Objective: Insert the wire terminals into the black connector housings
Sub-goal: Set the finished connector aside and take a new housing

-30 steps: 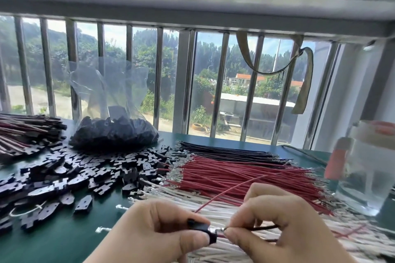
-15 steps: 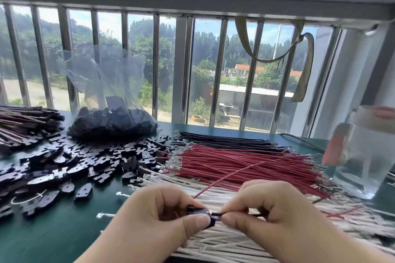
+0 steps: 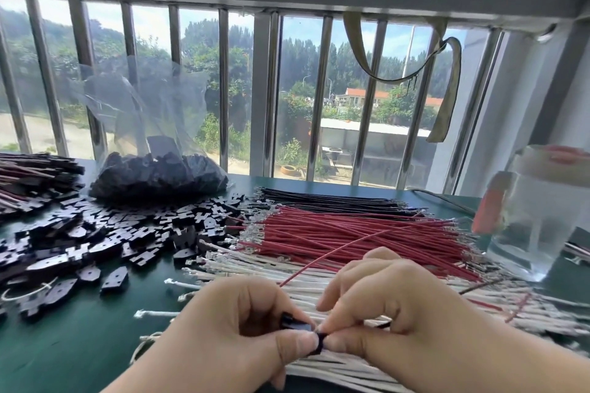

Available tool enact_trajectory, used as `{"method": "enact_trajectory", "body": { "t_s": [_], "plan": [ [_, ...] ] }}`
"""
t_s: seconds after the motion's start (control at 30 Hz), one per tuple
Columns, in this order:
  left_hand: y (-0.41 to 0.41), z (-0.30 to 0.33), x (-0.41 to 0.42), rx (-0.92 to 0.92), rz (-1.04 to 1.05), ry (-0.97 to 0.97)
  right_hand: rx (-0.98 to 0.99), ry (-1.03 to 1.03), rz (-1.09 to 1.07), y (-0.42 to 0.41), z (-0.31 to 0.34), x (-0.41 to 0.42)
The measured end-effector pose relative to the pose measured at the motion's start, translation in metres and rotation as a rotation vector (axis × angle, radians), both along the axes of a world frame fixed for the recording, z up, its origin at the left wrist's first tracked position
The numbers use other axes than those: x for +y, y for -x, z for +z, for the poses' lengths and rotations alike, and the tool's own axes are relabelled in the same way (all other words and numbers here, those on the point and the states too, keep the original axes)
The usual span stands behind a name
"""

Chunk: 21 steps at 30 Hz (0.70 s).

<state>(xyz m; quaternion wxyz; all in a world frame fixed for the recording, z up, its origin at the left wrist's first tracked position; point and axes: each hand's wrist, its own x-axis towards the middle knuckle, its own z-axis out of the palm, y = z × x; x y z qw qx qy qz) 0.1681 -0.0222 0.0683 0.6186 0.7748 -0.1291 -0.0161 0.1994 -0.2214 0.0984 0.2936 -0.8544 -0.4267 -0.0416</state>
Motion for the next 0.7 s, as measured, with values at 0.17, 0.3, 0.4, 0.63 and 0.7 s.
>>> {"method": "enact_trajectory", "body": {
  "t_s": [0.17, 0.3, 0.4, 0.63, 0.7],
  "plan": [
    [0.001, 0.000, -0.003, 0.012, 0.013, -0.007, 0.044, 0.028, 0.017, -0.003, -0.001, -0.005],
    [0.001, 0.005, 0.001, -0.009, 0.034, 0.020, 0.126, -0.055, -0.043, -0.005, -0.002, -0.003],
    [-0.005, 0.006, 0.013, 0.028, 0.077, 0.176, 0.168, -0.047, -0.109, -0.008, 0.001, -0.006],
    [-0.005, 0.009, 0.022, 0.109, 0.209, 0.443, 0.351, 0.115, -0.197, -0.016, 0.037, -0.037],
    [0.001, 0.015, 0.030, 0.093, 0.278, 0.527, 0.323, 0.084, -0.238, -0.018, 0.047, -0.053]
  ]
}}
